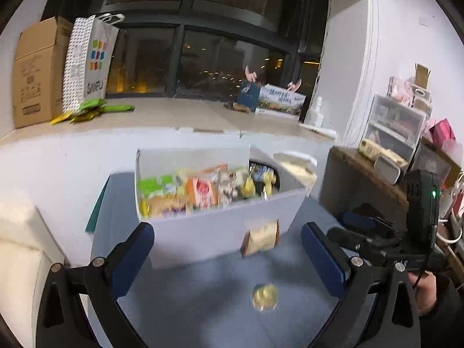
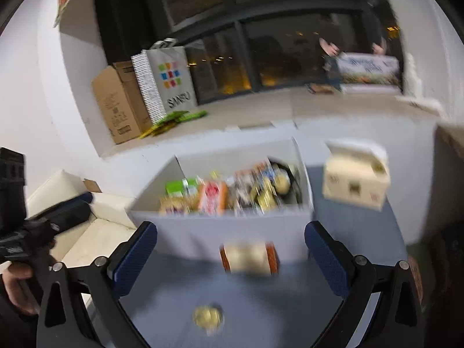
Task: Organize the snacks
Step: 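Move both grippers back toward the bread pack and last jelly cup, then grasp the small bread pack with the right gripper while the left grasps the jelly cup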
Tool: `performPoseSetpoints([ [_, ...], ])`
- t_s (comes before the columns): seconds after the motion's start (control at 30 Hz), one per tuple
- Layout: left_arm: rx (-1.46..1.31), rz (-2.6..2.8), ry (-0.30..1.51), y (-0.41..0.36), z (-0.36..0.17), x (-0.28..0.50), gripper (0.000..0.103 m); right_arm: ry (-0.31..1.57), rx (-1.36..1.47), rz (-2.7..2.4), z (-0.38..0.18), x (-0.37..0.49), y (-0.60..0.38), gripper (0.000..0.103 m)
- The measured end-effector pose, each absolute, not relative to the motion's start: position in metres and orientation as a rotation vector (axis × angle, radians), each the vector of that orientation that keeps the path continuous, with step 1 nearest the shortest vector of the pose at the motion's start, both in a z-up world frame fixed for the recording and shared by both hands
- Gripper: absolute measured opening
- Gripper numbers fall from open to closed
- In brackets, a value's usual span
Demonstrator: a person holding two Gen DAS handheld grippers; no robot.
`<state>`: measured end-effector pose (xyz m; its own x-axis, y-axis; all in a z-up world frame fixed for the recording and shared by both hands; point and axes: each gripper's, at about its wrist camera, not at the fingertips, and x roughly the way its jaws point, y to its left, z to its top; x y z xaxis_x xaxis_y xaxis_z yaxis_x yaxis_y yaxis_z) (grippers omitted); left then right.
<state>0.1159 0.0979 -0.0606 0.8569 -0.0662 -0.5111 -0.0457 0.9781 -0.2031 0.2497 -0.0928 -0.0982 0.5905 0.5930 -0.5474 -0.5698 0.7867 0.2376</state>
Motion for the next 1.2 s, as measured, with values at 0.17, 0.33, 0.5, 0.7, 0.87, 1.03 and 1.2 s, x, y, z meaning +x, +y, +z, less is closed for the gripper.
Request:
performPoseSetpoints([
  [0.17, -0.216, -0.001, 0.569, 0.074, -0.087, 0.092, 0.103, 0.700, 0.026, 0.661, -0.135, 0.223, -0.112, 0.103],
  [0.33, -0.244, -0.022, 0.606, 0.060, -0.106, 0.087, 0.103, 0.729, 0.044, 0.665, -0.152, 0.206, -0.123, 0.103],
  [0.5, -0.227, -0.026, 0.620, 0.052, -0.110, 0.082, 0.103, 0.722, 0.034, 0.661, -0.153, 0.207, -0.121, 0.103],
  [0.7, -0.237, -0.016, 0.628, 0.054, -0.112, 0.072, 0.103, 0.738, -0.035, 0.661, -0.158, 0.229, -0.097, 0.103],
  [0.87, -0.248, 0.001, 0.631, 0.059, -0.115, 0.068, 0.103, 0.744, -0.122, 0.651, -0.168, 0.254, -0.056, 0.103],
  [1.03, -0.253, 0.005, 0.617, 0.063, -0.116, 0.061, 0.103, 0.787, -0.147, 0.597, -0.190, 0.281, -0.021, 0.103],
  [1.2, -0.275, 0.014, 0.626, 0.070, -0.119, 0.062, 0.103, 0.843, -0.112, 0.547, -0.205, 0.304, -0.007, 0.103],
])
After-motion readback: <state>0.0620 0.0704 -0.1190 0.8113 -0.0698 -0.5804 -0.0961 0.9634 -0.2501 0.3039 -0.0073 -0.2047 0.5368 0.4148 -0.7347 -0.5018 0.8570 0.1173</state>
